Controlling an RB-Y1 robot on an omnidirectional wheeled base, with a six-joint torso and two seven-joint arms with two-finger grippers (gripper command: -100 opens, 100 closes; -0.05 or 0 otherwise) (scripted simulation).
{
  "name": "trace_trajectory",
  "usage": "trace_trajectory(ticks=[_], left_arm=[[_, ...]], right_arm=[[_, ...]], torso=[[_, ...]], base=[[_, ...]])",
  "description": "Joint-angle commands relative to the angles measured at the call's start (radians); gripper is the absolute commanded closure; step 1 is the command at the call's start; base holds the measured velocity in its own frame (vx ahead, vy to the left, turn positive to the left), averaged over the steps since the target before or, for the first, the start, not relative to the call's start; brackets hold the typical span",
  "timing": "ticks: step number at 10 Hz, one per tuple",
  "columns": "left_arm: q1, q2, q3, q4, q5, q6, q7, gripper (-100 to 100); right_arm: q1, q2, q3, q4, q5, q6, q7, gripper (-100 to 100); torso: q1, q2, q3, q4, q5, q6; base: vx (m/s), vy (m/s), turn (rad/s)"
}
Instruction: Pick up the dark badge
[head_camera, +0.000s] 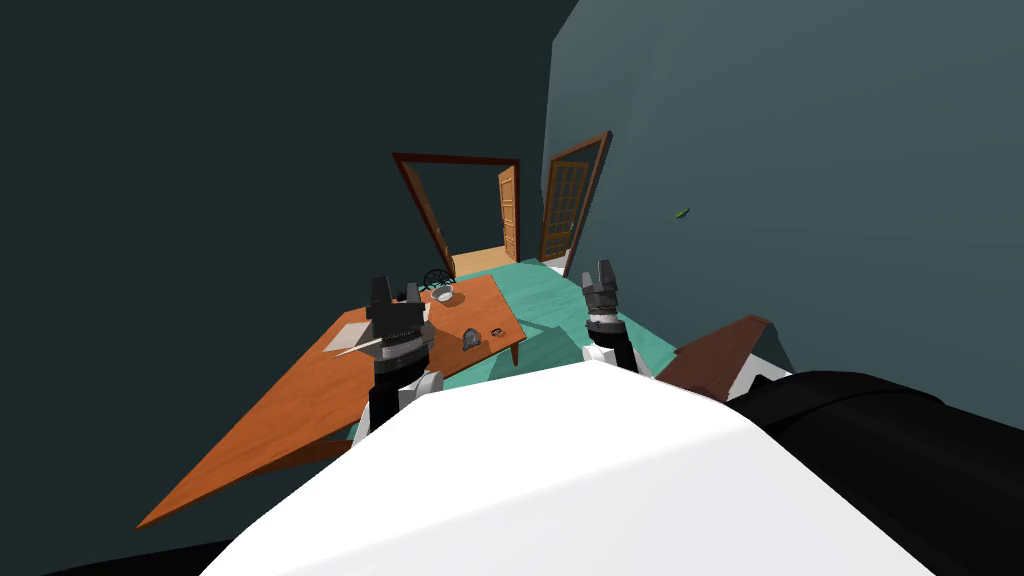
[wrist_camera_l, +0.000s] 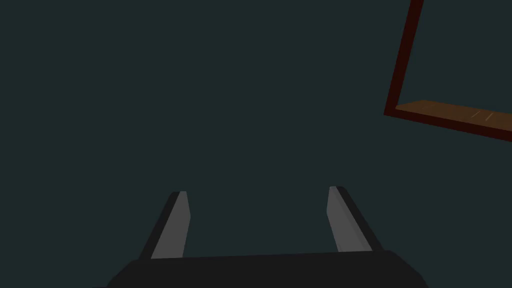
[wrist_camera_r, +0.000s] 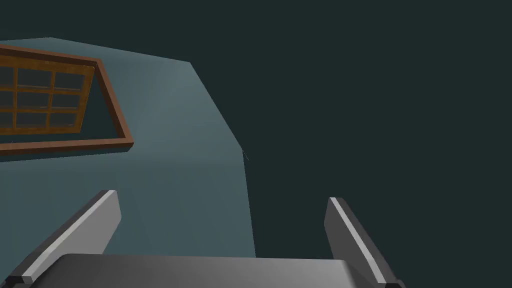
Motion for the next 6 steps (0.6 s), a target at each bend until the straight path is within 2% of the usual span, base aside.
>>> trace_trajectory(ticks=[1, 6], left_arm=[[-0.02, 0.035, 0.004, 0.02, 0.006, 0.026, -0.008, -100], [-0.115, 0.093, 0.019, 0.122, 0.032, 0.143, -0.042, -100]], right_arm=[[0.0, 0.0, 0.0, 0.0, 0.0, 0.0, 0.0, 0], [0.0, 0.0, 0.0, 0.0, 0.0, 0.0, 0.0, 0]], torso=[[0.0, 0.0, 0.0, 0.0, 0.0, 0.0], [0.0, 0.004, 0.002, 0.001, 0.0, 0.0]], base=[[-0.028, 0.0, -0.072], [-0.058, 0.006, -0.109]])
